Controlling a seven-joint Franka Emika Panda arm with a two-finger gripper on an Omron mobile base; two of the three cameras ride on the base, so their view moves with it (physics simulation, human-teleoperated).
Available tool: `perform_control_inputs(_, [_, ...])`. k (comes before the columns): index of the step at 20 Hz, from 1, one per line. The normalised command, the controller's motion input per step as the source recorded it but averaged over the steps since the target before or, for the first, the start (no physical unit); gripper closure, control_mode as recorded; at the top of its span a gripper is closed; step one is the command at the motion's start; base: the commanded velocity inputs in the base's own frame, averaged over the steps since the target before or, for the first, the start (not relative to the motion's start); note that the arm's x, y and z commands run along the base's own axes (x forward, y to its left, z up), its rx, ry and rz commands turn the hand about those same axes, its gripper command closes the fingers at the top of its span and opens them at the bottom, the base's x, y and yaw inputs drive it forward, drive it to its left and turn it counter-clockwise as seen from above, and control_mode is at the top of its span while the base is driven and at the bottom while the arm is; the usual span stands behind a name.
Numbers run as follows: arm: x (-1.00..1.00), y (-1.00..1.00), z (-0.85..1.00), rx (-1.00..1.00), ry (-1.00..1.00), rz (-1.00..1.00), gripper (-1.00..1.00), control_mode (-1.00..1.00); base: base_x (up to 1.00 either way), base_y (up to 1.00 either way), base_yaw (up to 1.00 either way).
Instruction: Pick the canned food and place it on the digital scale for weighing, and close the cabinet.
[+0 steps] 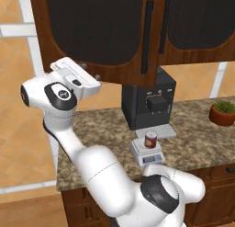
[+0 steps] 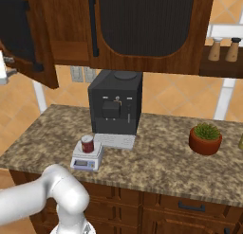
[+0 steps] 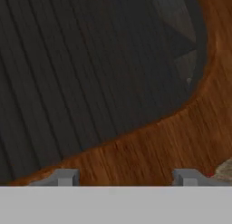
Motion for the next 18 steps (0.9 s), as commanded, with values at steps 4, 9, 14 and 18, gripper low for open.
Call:
perform_control_inputs(4, [1.0,-1.0,-0.01,0.22,0.0,0.03,-1.0,-1.0,0.0,0.0,0.0])
perform_control_inputs(9, [1.0,-1.0,-0.11,0.25,0.02,0.09,-1.0,-1.0,0.0,0.0,0.0])
perform_control_inputs(14, [1.0,-1.0,-0.03,0.23,0.03,0.09,-1.0,-1.0,0.0,0.0,0.0])
perform_control_inputs(18, [1.0,-0.97,0.01,0.17,0.01,0.05,-1.0,-1.0,0.0,0.0,0.0])
